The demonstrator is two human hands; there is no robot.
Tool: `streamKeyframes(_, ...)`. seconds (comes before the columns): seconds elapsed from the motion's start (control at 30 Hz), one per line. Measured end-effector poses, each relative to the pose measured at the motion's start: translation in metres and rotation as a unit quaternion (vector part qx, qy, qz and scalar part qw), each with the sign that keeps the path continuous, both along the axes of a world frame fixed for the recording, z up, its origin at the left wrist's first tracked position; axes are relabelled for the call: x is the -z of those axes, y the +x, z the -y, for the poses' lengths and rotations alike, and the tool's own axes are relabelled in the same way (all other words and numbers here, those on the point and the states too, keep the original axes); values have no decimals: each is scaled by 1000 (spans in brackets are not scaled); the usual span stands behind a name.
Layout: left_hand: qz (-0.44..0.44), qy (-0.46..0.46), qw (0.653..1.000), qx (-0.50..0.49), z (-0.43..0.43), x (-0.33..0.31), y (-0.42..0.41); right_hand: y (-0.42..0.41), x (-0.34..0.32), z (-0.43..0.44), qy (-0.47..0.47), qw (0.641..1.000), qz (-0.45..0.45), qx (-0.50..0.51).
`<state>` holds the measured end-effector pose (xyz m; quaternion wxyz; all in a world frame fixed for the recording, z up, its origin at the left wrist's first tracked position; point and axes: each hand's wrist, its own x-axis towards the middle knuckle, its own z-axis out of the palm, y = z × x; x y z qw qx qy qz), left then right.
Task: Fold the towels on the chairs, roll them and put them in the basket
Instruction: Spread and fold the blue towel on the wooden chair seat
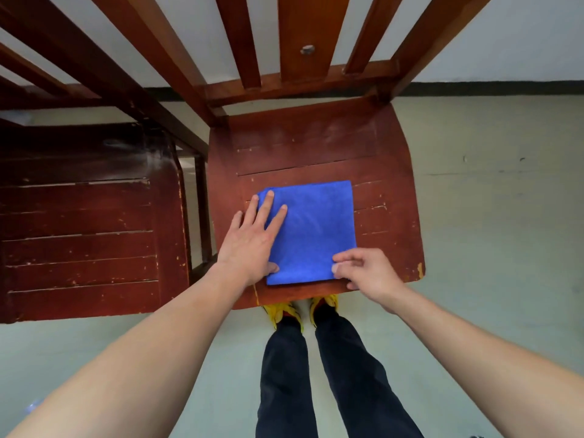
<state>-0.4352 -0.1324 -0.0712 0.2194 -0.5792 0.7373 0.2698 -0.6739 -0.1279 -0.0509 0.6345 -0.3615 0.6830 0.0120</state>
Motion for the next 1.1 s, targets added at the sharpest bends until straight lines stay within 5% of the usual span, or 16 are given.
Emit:
streamKeyframes(0.1, 1, 3, 1000, -1, 1, -2, -1, -9, 6, 2, -11, 999, -46, 16)
streamKeyframes(0.23, -17, -25, 999, -11, 5, -17, -12, -6, 7, 19, -148, 970, -188, -39)
streamKeyframes(0.4, -70, -181, 978, -75, 21, -34, -38, 6, 8, 25, -97, 957, -232, -147)
streamKeyframes(0.5, -137, -86, 975, -155, 39, -28, -55, 16, 13, 16, -89, 945, -262, -177)
streamKeyframes(0.6, -227, 93, 909, -336, 55, -21, -59, 11, 18, 20, -70, 975, -190, -94)
streamKeyframes(0.73, -298, 192, 781, -514, 72, -25, -57, -11, 9, 45, -132, 980, -140, -52)
streamKeyframes(0.83, -336, 238, 689, -596, 80, -28, -51, -19, -6, 58, -261, 938, -172, -147)
streamKeyframes(0.93, -368, 279, 609, -645, 90, -30, -43, -14, -23, 50, -385, 853, -200, -292)
streamKeyframes(1.0, -371, 271, 601, -654, 93, -33, -42, -8, -31, 35, -414, 809, -194, -370)
streamKeyframes(1.1, -343, 197, 656, -643, 88, -35, -37, -7, -33, 5, -414, 783, -187, -425)
